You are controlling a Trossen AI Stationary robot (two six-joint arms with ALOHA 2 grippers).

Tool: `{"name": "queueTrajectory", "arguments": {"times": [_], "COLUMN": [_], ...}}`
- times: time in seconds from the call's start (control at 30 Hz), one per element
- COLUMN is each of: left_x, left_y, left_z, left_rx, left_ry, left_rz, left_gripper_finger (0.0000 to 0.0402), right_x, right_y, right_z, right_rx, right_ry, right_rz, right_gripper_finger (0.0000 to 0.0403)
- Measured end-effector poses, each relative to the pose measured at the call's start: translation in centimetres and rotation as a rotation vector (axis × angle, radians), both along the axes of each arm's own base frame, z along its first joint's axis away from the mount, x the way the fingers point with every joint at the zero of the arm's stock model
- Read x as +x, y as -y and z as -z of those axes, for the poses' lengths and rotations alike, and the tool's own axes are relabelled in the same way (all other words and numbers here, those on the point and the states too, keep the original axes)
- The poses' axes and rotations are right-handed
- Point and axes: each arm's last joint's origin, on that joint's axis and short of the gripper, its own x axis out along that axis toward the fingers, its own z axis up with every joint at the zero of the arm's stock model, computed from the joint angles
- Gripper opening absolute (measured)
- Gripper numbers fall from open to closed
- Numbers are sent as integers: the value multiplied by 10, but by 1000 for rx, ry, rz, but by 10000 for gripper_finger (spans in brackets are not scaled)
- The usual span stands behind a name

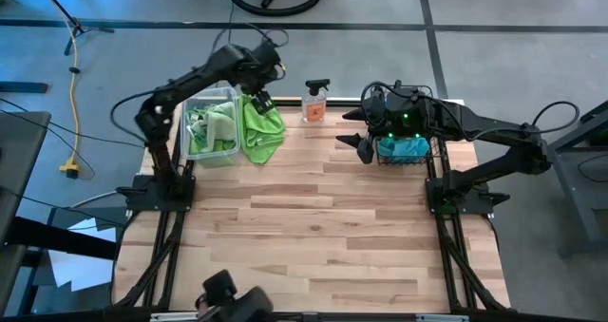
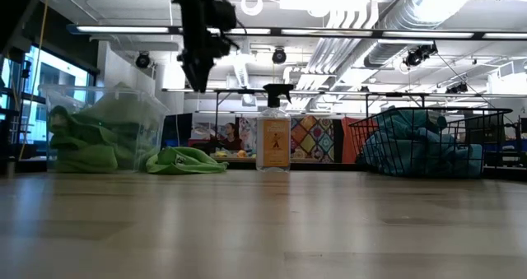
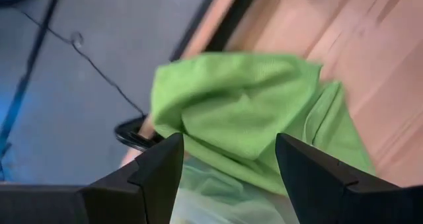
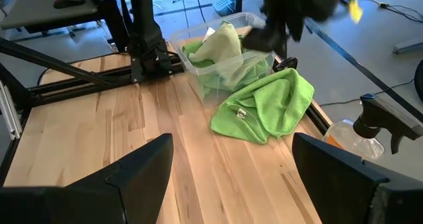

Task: Sort microfiber towel by color & place in baskets
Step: Put the green microfiber cloth into the bin

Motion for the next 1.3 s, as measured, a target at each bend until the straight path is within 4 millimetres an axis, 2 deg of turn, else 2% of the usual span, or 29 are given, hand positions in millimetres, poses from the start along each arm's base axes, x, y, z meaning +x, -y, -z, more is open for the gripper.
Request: {"name": "queueTrajectory", "arguments": {"times": [0.27,0.43,0.63,1.3], "left_x": [23,32,35,24], "left_y": [-20,-28,-34,-58], "left_z": [73,104,126,166], "left_rx": [-199,-252,-295,-378], "left_ry": [-196,-240,-280,-313], "left_rz": [-27,-24,-34,-72], "left_gripper_finger": [227,227,227,227], "right_x": [0,0,0,0], "right_y": [0,0,0,0], "right_z": [0,0,0,0], "right_rx": [29,29,29,82], "right_ry": [7,7,7,20], "right_rz": [15,15,15,42], "right_gripper_finger": [307,307,307,307]}}
